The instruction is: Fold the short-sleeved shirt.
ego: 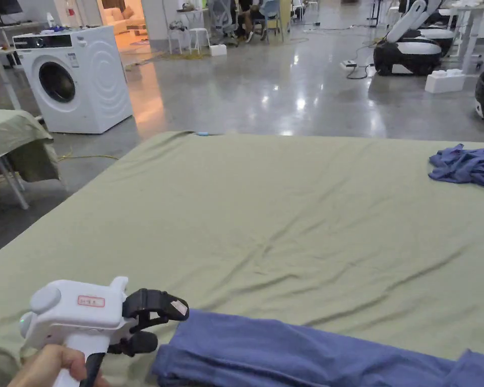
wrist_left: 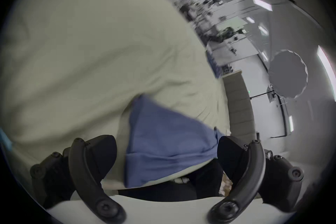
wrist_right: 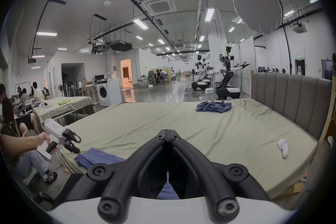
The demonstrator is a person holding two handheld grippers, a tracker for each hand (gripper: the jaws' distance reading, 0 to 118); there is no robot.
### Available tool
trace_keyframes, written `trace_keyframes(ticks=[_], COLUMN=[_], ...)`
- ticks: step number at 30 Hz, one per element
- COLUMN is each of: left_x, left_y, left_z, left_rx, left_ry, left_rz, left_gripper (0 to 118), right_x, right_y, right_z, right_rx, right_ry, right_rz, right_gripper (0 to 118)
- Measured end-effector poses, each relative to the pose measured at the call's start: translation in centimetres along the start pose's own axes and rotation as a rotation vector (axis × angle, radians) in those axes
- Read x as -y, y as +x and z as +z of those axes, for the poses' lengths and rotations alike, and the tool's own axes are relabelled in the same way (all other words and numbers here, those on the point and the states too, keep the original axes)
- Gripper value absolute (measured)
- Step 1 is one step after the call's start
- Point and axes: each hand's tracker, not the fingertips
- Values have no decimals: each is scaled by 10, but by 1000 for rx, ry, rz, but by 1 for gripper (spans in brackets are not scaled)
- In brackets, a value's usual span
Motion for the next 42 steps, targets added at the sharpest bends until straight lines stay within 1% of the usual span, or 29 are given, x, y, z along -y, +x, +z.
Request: trace_keyframes(ticks=[1, 3, 4, 6, 7, 8, 9, 10, 11, 12, 13, 14, 17, 19, 20, 22, 25, 29, 30, 31, 32, 33, 34, 35, 36, 37, 39, 41, 42], left_x=[7, 13, 16, 12, 11, 10, 7, 6, 9, 8, 11, 13, 21, 36, 44, 70, 93, 104, 105, 104, 101, 98, 98, 98, 98, 100, 103, 112, 123], left_y=[-3, -5, -5, -3, 1, 5, 4, 7, 10, 19, 32, 43, 90, 139, 155, 188, 206, 208, 205, 200, 195, 189, 186, 186, 190, 197, 203, 208, 207], left_z=[-7, -22, -32, -33, -36, -37, -35, -43, -43, -49, -47, -48, -52, -70, -83, -125, -179, -217, -223, -229, -232, -234, -230, -223, -216, -202, -170, -128, -106], left_rx=[17, 40, 83, 101, 110, 110, 112, 121, 105, 89, 46, 34, 129, 124, 141, 144, 156, 88, 41, 24, 34, 103, 174, 205, 213, 203, 201, 160, 94], left_ry=[-39, -32, -54, -45, -53, -55, -49, -50, -32, -42, -42, -41, -38, -102, -134, -244, -302, -280, -269, -283, -308, -329, -316, -294, -275, -228, -113, 118, 283], left_rz=[27, 75, 97, 78, 80, 80, 71, 70, 41, 43, -15, -60, -120, -272, -322, -347, -406, -411, -433, -434, -402, -345, -286, -250, -259, -295, -382, -460, -516], left_gripper=[118, 118, 118, 118, 114, 88, 8, 8, 8, 8, 8, 8, 8, 8, 8, 8, 8, 8, 10, 18, 33, 55, 69, 81, 90, 92, 92, 90, 59], right_x=[1, 4, 5, 6, 7, 8, 8, 6, 6, 6, 6, 5, 5, 6, 7, 9, 10, 11, 10, 10, 10, 9, 10, 9, 9, 9, 9, 9, 10], right_y=[-2, 0, 0, 1, 1, 2, 2, -1, -1, -1, -1, -1, 0, 4, 4, 5, 6, 13, 15, 17, 18, 20, 22, 24, 25, 27, 28, 28, 29], right_z=[0, 0, -1, -3, -4, -5, -6, -6, -7, -7, -6, -6, -4, -4, -5, -8, -7, -4, -2, 0, 1, 1, 1, 1, 2, 3, 5, 7, 8], right_rx=[2, 1, -4, -9, -9, -9, -11, -17, -16, -12, -12, -11, 5, 3, 4, 6, 3, 14, 13, 16, 23, 32, 37, 39, 41, 41, 47, 53, 53], right_ry=[-5, -18, -26, -37, -45, -50, -55, -58, -60, -67, -68, -69, -72, -83, -83, -94, -105, -122, -122, -120, -118, -118, -121, -124, -126, -127, -126, -125, -129], right_rz=[6, 13, 13, 8, 5, 4, 2, -1, -3, -2, 0, 4, 18, 9, 4, -11, -30, -28, -32, -32, -28, -21, -19, -20, -25, -35, -48, -60, -66], right_gripper=[2, 2, 2, 2, 2, 2, 2, 2, 2, 2, 2, 2, 2, 2, 2, 2, 2, 2, 2, 2, 2, 2, 2, 2, 2, 2, 2, 2, 2])
